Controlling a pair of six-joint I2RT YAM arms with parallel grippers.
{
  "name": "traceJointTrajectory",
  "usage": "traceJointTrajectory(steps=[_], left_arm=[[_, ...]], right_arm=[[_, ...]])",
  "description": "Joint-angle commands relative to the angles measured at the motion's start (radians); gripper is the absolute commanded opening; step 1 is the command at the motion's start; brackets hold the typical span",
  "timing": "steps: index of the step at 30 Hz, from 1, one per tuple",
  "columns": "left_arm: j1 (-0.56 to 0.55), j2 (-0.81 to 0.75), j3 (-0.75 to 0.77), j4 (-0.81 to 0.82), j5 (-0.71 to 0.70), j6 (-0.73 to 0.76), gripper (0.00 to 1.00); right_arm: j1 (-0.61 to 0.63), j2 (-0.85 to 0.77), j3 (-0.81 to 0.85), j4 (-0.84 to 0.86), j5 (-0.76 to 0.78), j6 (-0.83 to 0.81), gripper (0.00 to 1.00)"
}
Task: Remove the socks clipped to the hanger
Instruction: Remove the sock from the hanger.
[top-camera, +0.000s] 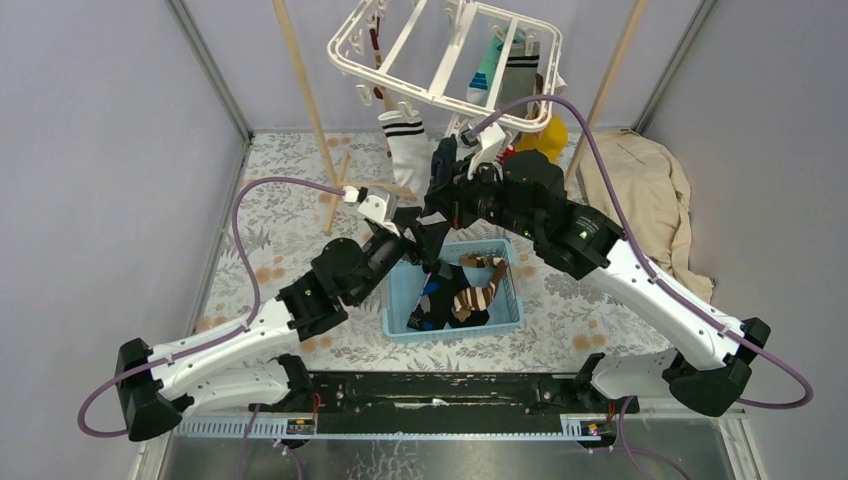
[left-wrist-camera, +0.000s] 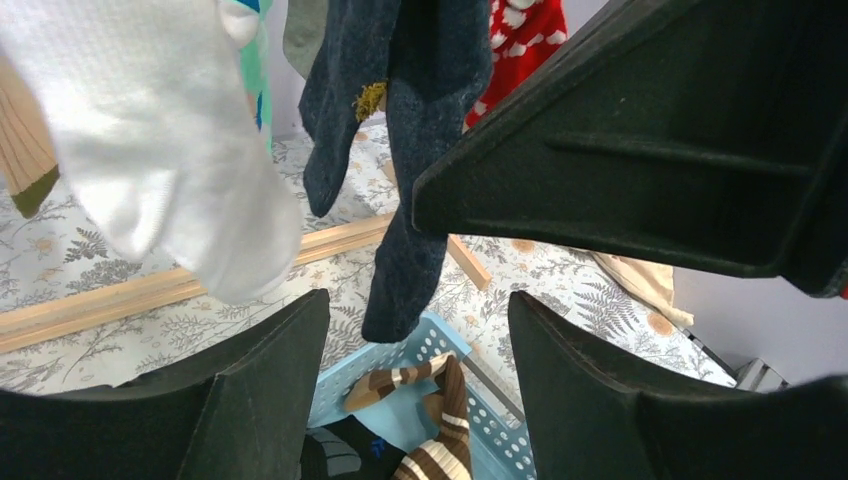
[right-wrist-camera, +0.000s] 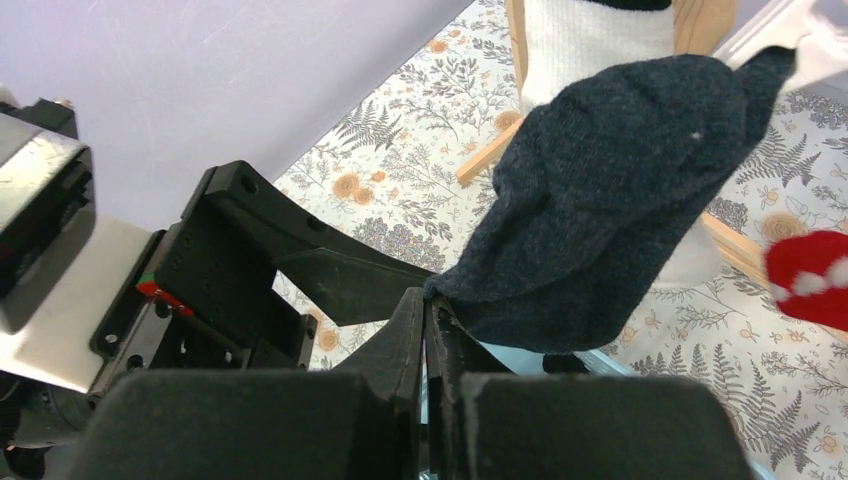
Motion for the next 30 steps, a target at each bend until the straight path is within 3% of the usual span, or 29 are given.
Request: traceJointTrajectory(steps=[1,5,9,15,26,30], left_arm=[[0.008,0.028,-0.014,0.156,-0.041,0.066,0.65],[0.011,0.062,0.006,0.154,-0.053,0.077,0.33],[0.014,0.059,0.004,0.156,-0.06,0.074,0.16],[0.021,0.038,-0.006,0.156,-0.046,0.069,0.07],[0.022,-0.023,-0.065,0.173,-0.019,0.061,0.06],[0.024,-0.026,-0.075,0.17,-0.025,0.058,0.08]], right_arm=[[-0.006,-0.046,0.019,0.018,-0.023,0.01,0.0],[-0.006,-0.052,0.018,0.013,-0.023,0.008,0.0],[-0.006,-0.051,0.018,0.004,-0.025,0.005,0.0],[-0.007,-0.042,0.0,0.012,-0.023,0.009,0.0],[-0.009,-0.018,-0.006,0.022,-0.016,0.019,0.0],[-0.013,-0.021,0.005,0.013,0.001,0.018,0.22]])
